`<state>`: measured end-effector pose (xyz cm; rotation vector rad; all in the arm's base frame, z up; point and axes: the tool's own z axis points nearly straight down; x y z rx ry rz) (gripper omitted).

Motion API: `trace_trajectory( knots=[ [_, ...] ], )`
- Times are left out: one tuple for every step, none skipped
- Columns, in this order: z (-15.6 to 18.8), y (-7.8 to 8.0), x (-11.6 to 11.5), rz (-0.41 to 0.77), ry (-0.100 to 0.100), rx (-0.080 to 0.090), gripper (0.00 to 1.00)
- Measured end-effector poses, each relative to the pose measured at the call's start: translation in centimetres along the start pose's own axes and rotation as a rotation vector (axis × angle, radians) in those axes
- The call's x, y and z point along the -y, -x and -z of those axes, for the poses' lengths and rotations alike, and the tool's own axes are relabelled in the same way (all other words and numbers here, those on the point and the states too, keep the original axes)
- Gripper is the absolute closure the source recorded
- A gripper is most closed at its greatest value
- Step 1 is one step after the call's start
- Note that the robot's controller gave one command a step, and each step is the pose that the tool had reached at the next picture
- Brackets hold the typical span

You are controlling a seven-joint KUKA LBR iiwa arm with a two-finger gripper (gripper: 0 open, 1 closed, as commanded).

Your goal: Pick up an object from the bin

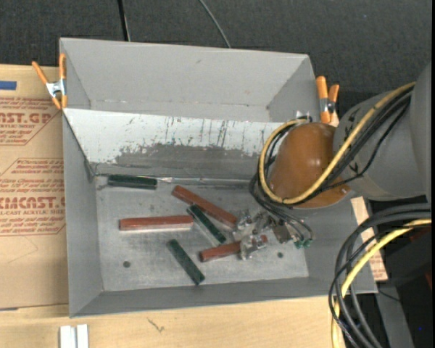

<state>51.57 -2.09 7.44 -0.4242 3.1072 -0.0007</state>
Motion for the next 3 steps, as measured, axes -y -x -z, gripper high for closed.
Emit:
trace_trajectory(
  knots=[
    [11.1,-1.6,-1.1,-0.003,0.002,-0.006,1.0],
    [11.1,-1.6,-1.1,-0.003,0.002,-0.006,1.0],
    [16.5,-2.4,-0.7,-0.022,0.003,-0.01,1.0]
  ],
)
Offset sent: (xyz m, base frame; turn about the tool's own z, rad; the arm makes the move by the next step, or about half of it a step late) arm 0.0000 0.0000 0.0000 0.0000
